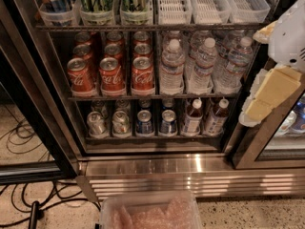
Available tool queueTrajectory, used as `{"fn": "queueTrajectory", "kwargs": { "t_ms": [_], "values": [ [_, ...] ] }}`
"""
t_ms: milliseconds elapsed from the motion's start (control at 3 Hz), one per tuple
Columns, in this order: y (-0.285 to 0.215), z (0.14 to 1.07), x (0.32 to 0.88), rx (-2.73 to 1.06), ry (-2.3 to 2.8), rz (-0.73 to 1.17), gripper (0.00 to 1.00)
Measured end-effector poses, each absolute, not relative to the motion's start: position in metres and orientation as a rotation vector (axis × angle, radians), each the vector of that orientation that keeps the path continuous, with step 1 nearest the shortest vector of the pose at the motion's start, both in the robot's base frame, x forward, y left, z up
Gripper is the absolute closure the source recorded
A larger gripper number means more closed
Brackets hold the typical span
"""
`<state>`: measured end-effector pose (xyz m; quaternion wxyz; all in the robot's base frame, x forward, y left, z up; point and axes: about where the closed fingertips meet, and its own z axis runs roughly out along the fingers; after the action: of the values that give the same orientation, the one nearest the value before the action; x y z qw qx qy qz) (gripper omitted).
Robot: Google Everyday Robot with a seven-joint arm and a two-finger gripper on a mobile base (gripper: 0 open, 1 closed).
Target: Pick green can from top shelf of fridge
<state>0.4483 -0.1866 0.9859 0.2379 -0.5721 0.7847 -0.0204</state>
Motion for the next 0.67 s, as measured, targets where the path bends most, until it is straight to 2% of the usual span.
{"fn": "queueTrajectory", "kwargs": {
  "t_ms": [333,667],
  "values": [
    [-0.173,0.990,0.450,-1.517,2.098,-0.035,0.00],
    [-0.134,1.006,0.461,-1.401,1.986,0.014,0.00]
  ]
}}
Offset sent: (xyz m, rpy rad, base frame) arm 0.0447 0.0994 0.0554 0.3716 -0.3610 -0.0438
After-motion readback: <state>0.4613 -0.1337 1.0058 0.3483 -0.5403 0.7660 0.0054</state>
